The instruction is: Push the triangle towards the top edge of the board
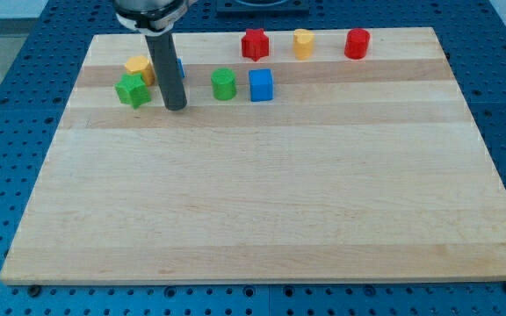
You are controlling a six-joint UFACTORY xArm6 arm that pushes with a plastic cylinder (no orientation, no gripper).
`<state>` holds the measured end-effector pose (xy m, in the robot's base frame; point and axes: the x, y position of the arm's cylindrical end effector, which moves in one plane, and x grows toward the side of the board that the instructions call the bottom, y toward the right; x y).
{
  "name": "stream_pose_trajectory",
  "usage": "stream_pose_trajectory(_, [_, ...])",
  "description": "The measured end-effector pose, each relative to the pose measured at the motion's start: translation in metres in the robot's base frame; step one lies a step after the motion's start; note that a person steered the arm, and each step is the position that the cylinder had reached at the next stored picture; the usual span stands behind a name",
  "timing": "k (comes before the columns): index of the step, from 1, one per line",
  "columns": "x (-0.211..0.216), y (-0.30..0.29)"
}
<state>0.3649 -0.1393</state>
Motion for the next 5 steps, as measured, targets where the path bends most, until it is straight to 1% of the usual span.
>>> stream_pose_trajectory(3, [-0.058, -0.013])
stream_pose_trajectory(5, [-0.104, -0.021])
